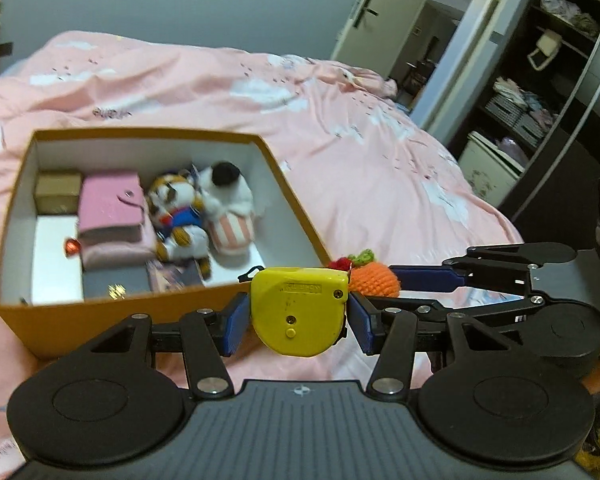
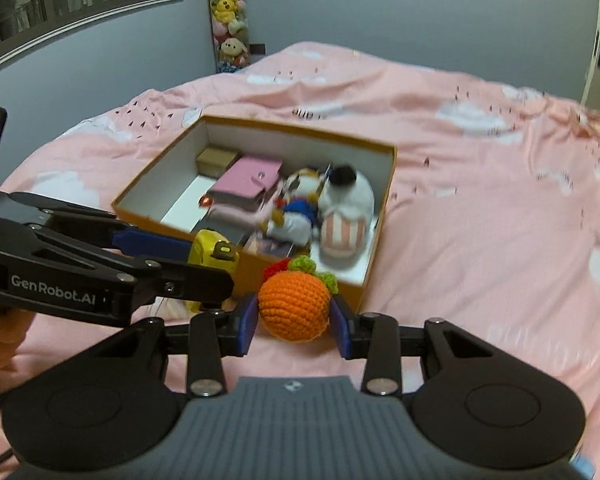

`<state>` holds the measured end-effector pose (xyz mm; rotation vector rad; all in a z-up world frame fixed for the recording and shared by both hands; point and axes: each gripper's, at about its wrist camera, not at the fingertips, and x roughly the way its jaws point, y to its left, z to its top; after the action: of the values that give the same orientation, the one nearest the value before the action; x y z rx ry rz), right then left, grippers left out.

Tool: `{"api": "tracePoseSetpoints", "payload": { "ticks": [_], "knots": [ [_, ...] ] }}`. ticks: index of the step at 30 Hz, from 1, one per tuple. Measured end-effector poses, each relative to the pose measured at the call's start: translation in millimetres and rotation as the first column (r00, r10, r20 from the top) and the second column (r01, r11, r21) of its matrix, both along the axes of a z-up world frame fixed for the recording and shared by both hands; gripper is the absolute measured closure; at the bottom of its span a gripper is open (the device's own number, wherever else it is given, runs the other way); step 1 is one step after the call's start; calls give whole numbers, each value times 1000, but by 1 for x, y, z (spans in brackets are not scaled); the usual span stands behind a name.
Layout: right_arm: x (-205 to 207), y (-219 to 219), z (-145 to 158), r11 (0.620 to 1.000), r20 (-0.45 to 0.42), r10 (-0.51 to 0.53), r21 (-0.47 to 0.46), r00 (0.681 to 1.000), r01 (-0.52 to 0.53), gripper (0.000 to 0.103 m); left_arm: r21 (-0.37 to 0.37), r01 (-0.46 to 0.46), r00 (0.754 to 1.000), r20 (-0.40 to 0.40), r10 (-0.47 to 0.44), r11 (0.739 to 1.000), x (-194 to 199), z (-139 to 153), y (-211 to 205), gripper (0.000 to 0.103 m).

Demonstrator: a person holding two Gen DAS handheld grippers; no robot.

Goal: Organize objects
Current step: 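Lift the tape measure and knitted fruit and carry them over the box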

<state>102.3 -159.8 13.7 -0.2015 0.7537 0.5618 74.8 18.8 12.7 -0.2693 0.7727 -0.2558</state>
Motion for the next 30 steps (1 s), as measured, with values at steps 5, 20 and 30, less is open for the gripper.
{"api": "tracePoseSetpoints", "payload": {
  "ticks": [5,20,30],
  "knots": [
    [22,6,3,1000,26,3,-23,1000,-2,62,41,-49,998,-26,50,998,23,2,5,42],
    [94,33,-19,962,-77,155,-214,985,-168,62,51,-35,981,-191,44,998,93,-27,14,42],
    [117,61,-49,878,-185,253,-369,950,-305,62,-1,-33,950,-311,31,999,114,-65,18,42]
  ]
}}
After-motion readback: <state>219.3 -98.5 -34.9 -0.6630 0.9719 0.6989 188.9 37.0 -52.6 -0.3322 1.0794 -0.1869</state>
